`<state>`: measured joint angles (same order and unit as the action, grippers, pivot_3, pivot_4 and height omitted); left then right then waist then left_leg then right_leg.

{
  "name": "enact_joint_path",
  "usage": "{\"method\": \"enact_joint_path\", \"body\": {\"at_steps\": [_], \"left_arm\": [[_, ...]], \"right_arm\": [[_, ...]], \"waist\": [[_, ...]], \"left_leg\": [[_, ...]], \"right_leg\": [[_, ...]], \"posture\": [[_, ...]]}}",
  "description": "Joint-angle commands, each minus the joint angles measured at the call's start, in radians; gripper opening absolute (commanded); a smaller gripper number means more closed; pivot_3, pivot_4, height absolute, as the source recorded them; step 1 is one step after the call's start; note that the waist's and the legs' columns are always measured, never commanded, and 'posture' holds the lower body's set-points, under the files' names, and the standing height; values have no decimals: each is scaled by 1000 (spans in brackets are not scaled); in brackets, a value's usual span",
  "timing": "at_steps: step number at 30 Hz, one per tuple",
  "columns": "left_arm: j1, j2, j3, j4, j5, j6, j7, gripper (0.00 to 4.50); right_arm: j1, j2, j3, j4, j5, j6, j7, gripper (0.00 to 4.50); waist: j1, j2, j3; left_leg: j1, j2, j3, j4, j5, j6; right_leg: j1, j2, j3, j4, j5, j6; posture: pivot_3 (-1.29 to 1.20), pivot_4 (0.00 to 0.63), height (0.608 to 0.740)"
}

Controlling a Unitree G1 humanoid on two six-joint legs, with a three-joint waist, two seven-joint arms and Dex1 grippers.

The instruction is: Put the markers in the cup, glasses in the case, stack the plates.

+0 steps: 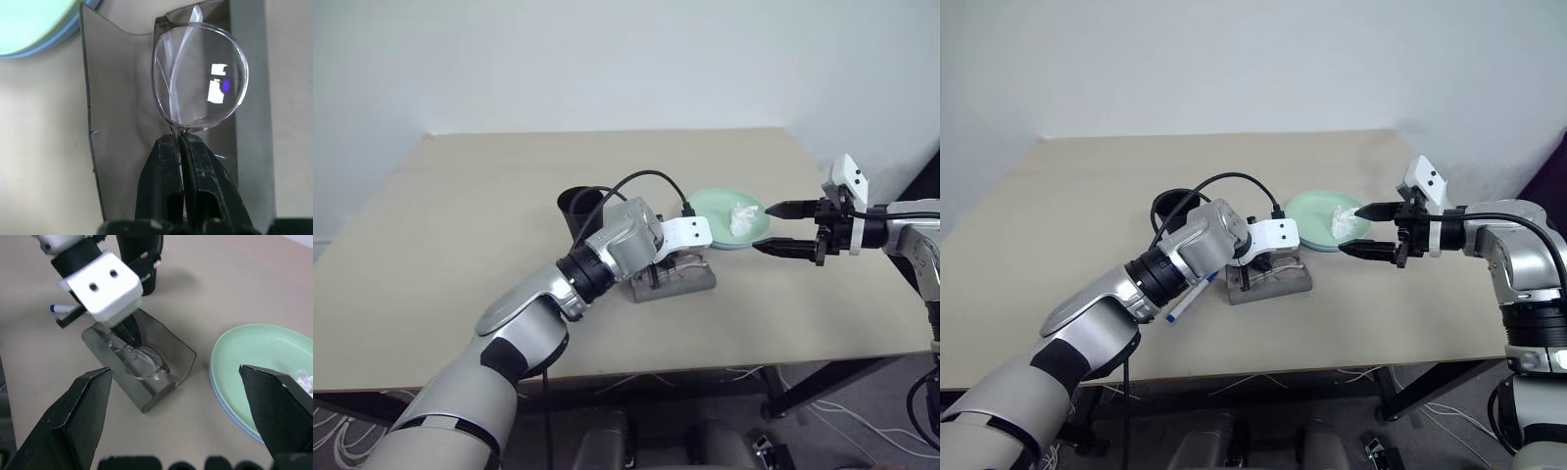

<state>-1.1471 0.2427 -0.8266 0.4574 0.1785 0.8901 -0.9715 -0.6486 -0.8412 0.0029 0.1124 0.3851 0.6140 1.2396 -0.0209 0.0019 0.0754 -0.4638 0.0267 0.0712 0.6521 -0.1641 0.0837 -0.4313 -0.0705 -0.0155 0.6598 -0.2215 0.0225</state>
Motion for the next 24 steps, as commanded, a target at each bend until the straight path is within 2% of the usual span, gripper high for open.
{"method": "enact_joint_path", "body": {"at_steps": [1, 10, 20, 23, 24], "left_arm": [[-13, -19, 32, 31, 28, -11, 23, 34], [-21, -33, 63, 79, 45, -20, 33, 34], [18, -14, 27, -13, 61, -22, -37, 34], [16, -2, 43, -42, 57, -21, -53, 581], [14, 0, 54, -48, 56, -19, -52, 940]], "right_arm": [[4, -18, -45, -45, 26, 3, -13, 4500], [10, -12, -44, -60, 33, 12, -24, 4500], [3, -7, -34, -58, 32, 7, -22, 4500], [1, -7, -31, -57, 31, 6, -20, 4500], [1, -7, -31, -56, 30, 5, -20, 4500]], "waist": [[0, 0, 0], [0, 0, 0], [0, 0, 0], [0, 0, 0], [0, 0, 0]], "left_leg": [[0, 0, 0, 1, 0, 0], [0, 0, 1, 2, -1, 1], [-1, 0, 2, 1, -1, 1], [-1, 0, 2, 1, -1, 1], [-1, 0, 2, 1, -1, 1]], "right_leg": [[0, 0, 0, 0, 1, 1], [-1, -5, -1, -1, 5, 3], [-3, -5, 0, -2, 5, 3], [-3, -5, 0, -2, 5, 3], [-3, -5, 0, -2, 5, 3]], "posture": [[0, 0, 725], [0, 0, 725], [0, 0, 725], [0, 0, 725], [0, 0, 725]]}}
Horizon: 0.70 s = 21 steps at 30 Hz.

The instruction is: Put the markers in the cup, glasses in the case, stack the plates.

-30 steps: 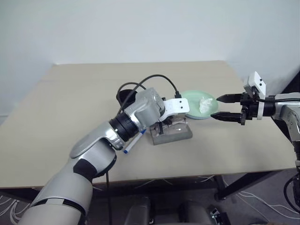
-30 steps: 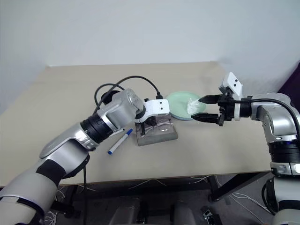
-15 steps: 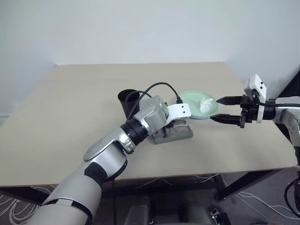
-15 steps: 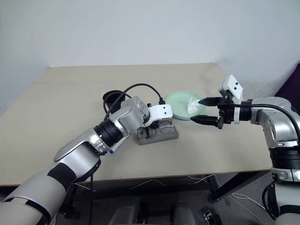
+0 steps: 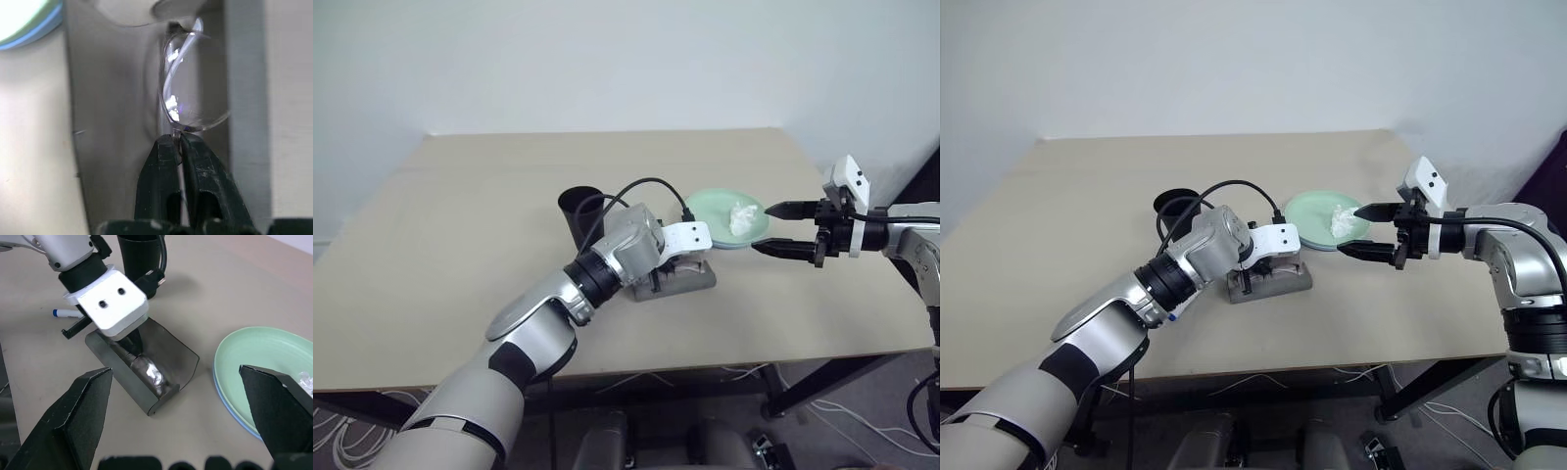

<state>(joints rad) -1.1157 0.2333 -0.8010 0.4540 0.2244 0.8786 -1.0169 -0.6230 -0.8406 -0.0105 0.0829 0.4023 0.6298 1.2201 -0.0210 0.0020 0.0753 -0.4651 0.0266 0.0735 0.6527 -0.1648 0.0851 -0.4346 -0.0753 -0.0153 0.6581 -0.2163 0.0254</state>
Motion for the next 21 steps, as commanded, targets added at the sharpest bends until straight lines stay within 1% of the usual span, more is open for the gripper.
{"method": "enact_joint_path", "body": {"at_steps": [1, 5, 8, 10, 11, 14, 16, 21], "left_arm": [[-20, 12, 42, -49, 8, -8, 0, 1261], [-28, 25, 86, -75, 2, 4, 15, 2661], [-36, 41, 126, -110, 6, 18, 36, 3610], [-42, 59, 152, -145, 0, 26, 34, 4356], [-47, 67, 176, -156, -7, 23, 40, 4473], [-64, 79, 236, -139, -19, -6, 64, 4473], [-74, 68, 280, -79, -26, -46, 104, 4473], [-81, 35, 318, 107, 4, -166, 237, 4473]], "right_arm": [[-25, -8, -17, -26, 13, -12, 0, 4500], [-28, -7, -14, -23, 11, -13, 2, 4500], [-33, -6, -12, -21, 10, -13, 4, 4500], [-36, -5, -11, -19, 10, -14, 4, 4500], [-37, -5, -11, -17, 9, -14, 5, 4500], [-42, -1, -6, -13, 8, -17, 6, 4500], [-45, 4, -2, -13, 8, -17, 6, 4500], [-50, 12, 7, -11, 8, -17, 4, 4500]], "waist": [[0, 0, 0], [0, 0, 0], [0, 0, 0], [0, 0, 0], [0, 0, 0], [0, 0, 0], [0, 0, 0], [1, 0, 0]], "left_leg": [[0, 0, 0, 0, 0, 0], [0, 0, 0, 0, 0, 0], [0, 0, 0, 0, 0, 0], [0, 0, 0, 0, 0, 0], [0, 0, 0, 0, 0, 0], [-1, 0, 0, 0, 0, 0], [-1, 0, 0, 0, 0, 0], [0, 0, 0, 0, 0, 0]], "right_leg": [[0, 0, 0, 0, 0, 0], [0, 0, 0, 0, 0, 0], [-1, 0, 0, 0, 0, 0], [-1, 0, 0, 0, 0, 0], [-1, 0, 0, 0, 0, 0], [-1, 0, 0, 0, 0, 0], [-1, 0, 0, 0, 0, 0], [0, 0, 0, 0, 0, 0]], "posture": [[0, 0, 725], [0, 0, 725], [0, 0, 725], [0, 0, 725], [0, 0, 725], [0, 0, 725], [0, 0, 725], [0, 0, 725]]}}
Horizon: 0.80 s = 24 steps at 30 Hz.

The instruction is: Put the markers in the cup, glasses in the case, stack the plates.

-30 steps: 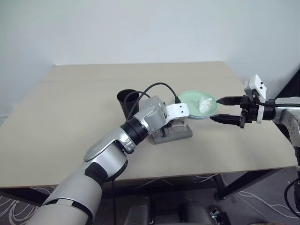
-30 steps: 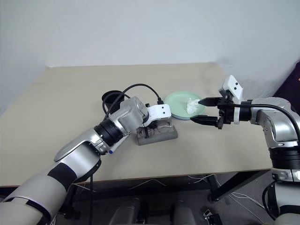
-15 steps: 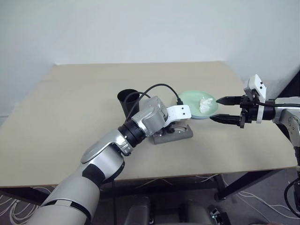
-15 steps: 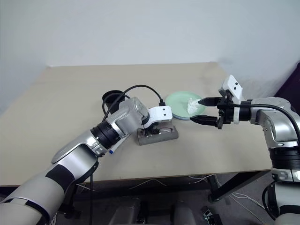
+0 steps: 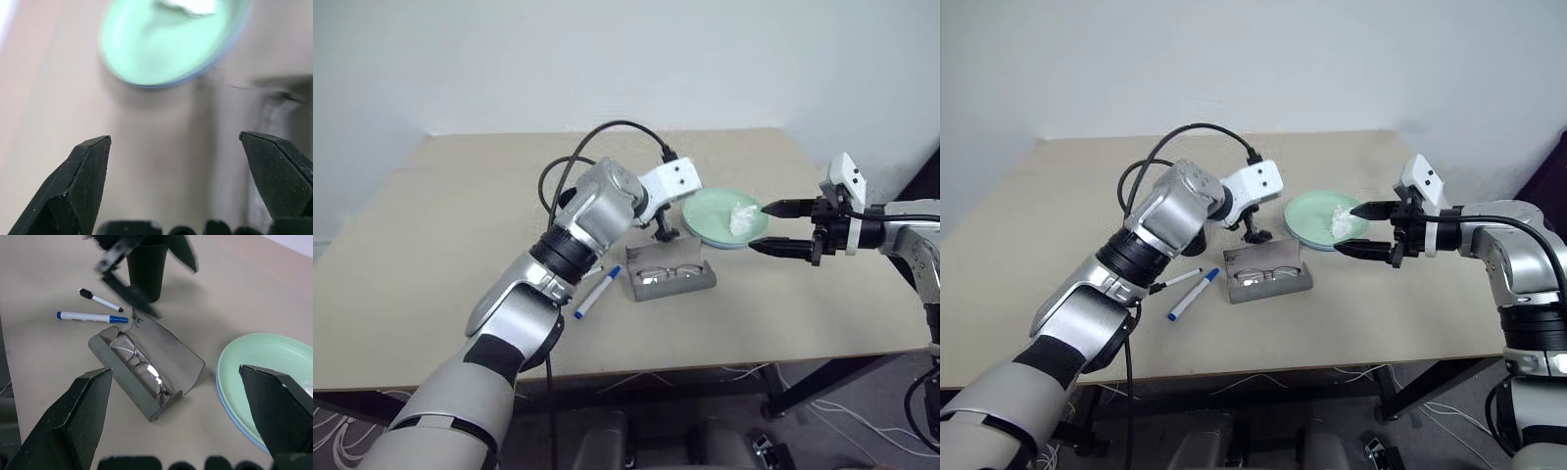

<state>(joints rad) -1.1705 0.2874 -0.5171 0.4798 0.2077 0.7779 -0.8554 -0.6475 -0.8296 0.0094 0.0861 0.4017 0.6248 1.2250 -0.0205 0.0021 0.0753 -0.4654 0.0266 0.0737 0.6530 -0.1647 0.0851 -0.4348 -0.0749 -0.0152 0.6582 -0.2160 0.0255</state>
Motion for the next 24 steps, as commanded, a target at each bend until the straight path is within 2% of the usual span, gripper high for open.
{"method": "enact_joint_path", "body": {"at_steps": [1, 2, 4, 11, 17, 24], "left_arm": [[-27, -26, 41, 115, 24, -85, 98, 4473], [-27, -35, 48, 150, 26, -102, 119, 4473], [-19, -50, 51, 212, 36, -150, 164, 3912], [7, -89, 45, 333, 55, -289, 245, 1455], [66, -72, -5, 263, 88, -341, 159, 1455], [192, 3, -51, -51, 95, -299, -22, 1455]], "right_arm": [[-27, 2, -12, -14, 9, -13, -2, 4500], [-27, 3, -11, -15, 9, -13, -2, 4500], [-28, 4, -11, -15, 9, -12, -2, 4500], [-24, 2, -15, -24, 14, -7, -2, 4500], [-20, 2, -17, -32, 17, -2, -6, 4500], [-25, 8, -13, -29, 15, -2, -6, 4500]], "waist": [[0, 0, 0], [1, 0, 0], [1, 0, 0], [1, 0, 0], [1, 0, 0], [0, 0, 0]], "left_leg": [[0, 0, 0, 0, 0, 0], [-1, 0, 0, 0, 0, 0], [-1, 0, 0, 0, 0, 0], [-8, 0, 0, 3, 0, 0], [-9, 0, 1, 5, 0, 1], [-9, 0, 1, 4, 0, 1]], "right_leg": [[0, 0, 0, 0, 0, 0], [-1, 0, 0, 0, 1, -1], [-1, 0, 0, 0, 2, -4], [-7, 2, 0, 1, 4, -4], [-8, 2, 0, 1, 4, -3], [-8, 2, 0, 1, 4, -4]], "posture": [[0, 0, 725], [0, 0, 725], [0, 0, 725], [0, 0, 725], [0, 0, 725], [0, 0, 725]]}}
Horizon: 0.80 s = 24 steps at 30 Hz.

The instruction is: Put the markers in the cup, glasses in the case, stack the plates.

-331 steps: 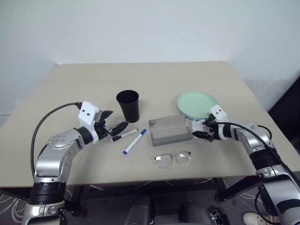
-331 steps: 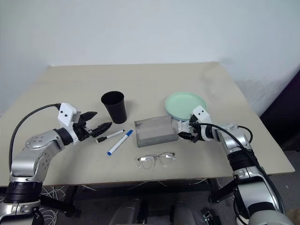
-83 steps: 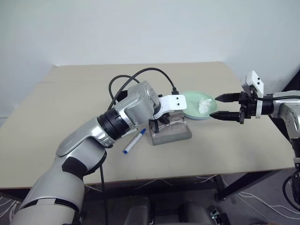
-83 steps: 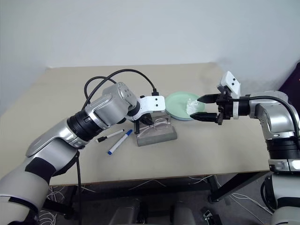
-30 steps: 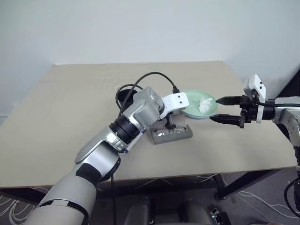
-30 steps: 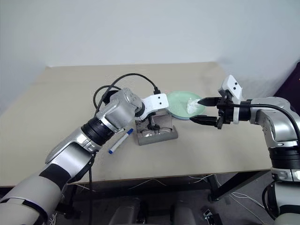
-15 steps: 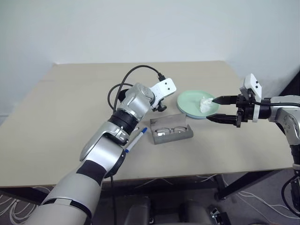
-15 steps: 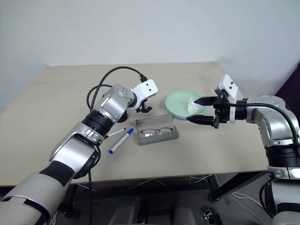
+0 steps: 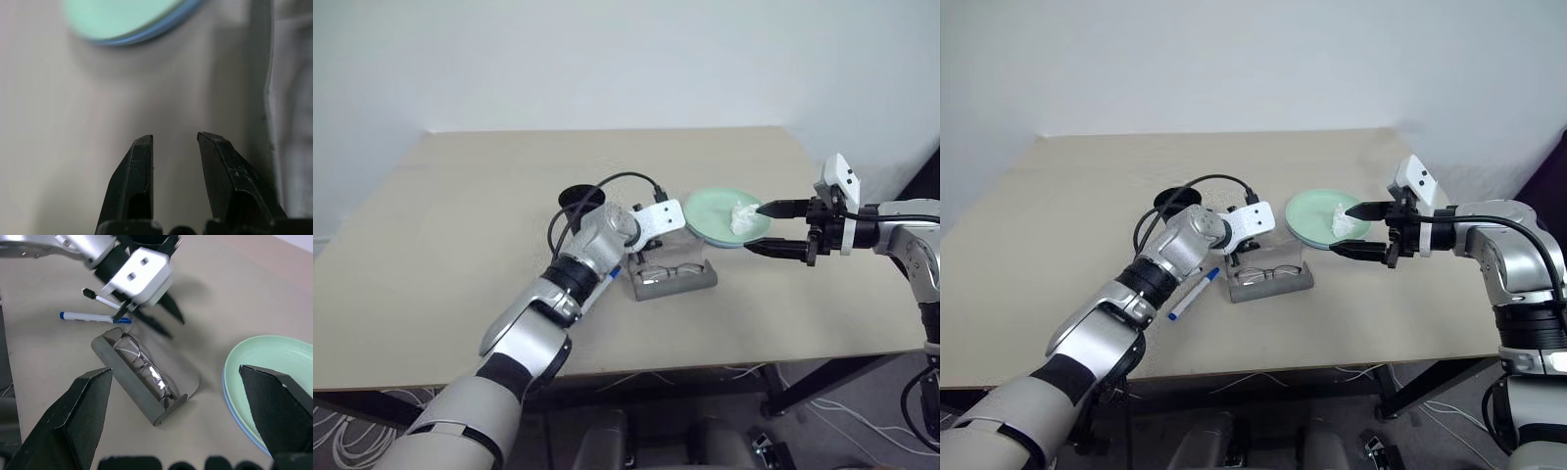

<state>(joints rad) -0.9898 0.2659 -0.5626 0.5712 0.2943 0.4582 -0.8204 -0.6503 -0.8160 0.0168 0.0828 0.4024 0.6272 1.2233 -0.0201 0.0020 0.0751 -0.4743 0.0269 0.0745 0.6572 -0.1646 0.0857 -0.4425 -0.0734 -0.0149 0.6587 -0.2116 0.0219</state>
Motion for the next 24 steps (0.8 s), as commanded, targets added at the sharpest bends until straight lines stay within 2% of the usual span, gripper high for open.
{"method": "enact_joint_path", "body": {"at_steps": [1, 6, 13, 16, 18, 20, 22, 24], "left_arm": [[29, 36, -10, -189, 12, 35, -76, 1455], [104, 82, -26, -382, 30, 107, -129, 1455], [176, 104, -35, -468, 24, 174, -140, 1455], [181, 104, 19, -482, -4, 184, -112, 1455], [198, 98, 107, -496, -73, 151, -96, 1455], [221, 109, 182, -522, -122, 190, -91, 1455], [248, 134, 233, -555, -149, 255, -87, 1811], [274, 163, 271, -589, -174, 311, -90, 2376]], "right_arm": [[-23, -5, -19, -24, 13, -5, -4, 4500], [-32, 1, -14, -16, 9, -8, -3, 4500], [-50, 6, -6, 0, 5, -15, 3, 4500], [-60, 8, -1, 9, 2, -19, 5, 4500], [-62, 9, 1, 12, 2, -20, 4, 4500], [-59, 9, 1, 12, 1, -22, 2, 4500], [-56, 8, 0, 12, 1, -23, 2, 4500], [-56, 7, -1, 13, 0, -23, 2, 4500]], "waist": [[0, 0, 0], [0, 1, 0], [0, 2, -1], [0, 3, -2], [0, 3, -2], [0, 3, -2], [-1, 3, -2], [-2, 3, -2]], "left_leg": [[0, 0, 0, 0, 0, 0], [0, 0, 0, 0, 0, 0], [0, 1, 0, 2, 0, 0], [0, 1, 0, 2, 0, 0], [0, 1, 0, 2, 0, 0], [0, 2, 0, 2, 0, 0], [0, 2, 0, 2, 0, 0], [0, 3, 0, 2, 0, 0]], "right_leg": [[0, 0, 0, 0, 0, 0], [0, 0, 0, 0, 0, -1], [1, 1, 0, 0, 2, 0], [1, 1, 0, 0, 2, 0], [1, 1, 0, 0, 3, 0], [0, 2, 0, 0, 4, -1], [0, 2, 0, 0, 4, -1], [0, 3, 0, 0, 4, -1]], "posture": [[0, 0, 725], [0, 0, 725], [0, 0, 725], [0, 0, 725], [0, 0, 725], [0, 0, 725], [0, 0, 725], [0, 0, 725]]}}
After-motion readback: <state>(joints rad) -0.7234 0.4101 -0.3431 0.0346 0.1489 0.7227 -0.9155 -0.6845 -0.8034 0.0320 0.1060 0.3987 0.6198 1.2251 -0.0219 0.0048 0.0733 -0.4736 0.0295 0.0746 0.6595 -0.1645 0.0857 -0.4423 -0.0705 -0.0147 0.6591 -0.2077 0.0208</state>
